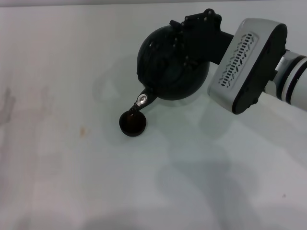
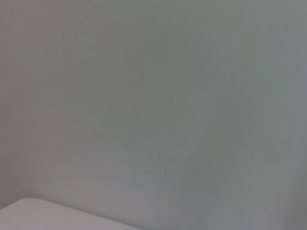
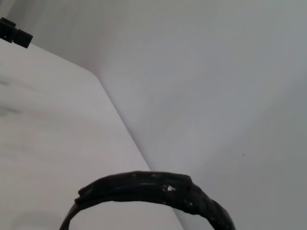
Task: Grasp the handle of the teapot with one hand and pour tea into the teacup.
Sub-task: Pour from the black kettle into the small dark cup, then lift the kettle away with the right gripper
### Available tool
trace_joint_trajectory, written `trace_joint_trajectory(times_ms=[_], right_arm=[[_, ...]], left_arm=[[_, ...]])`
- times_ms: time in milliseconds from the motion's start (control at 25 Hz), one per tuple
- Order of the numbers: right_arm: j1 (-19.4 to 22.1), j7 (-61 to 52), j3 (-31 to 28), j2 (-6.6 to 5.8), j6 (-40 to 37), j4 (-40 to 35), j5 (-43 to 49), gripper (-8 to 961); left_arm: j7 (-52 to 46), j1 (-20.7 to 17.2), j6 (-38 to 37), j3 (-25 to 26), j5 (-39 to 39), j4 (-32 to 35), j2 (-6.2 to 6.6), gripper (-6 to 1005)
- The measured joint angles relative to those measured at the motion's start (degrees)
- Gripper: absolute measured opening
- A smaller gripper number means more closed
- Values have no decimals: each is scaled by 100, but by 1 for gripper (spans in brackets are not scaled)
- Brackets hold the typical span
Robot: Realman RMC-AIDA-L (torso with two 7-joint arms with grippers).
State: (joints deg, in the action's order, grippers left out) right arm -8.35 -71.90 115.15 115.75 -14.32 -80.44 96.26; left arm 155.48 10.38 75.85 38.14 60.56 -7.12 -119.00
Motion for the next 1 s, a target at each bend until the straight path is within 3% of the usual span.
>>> trace_joint_trajectory(times_ms=[1000], right_arm=[[79,89,161,5,282,11,-92,130]], left_arm=[[0,8,-1,0,79,0,0,860]])
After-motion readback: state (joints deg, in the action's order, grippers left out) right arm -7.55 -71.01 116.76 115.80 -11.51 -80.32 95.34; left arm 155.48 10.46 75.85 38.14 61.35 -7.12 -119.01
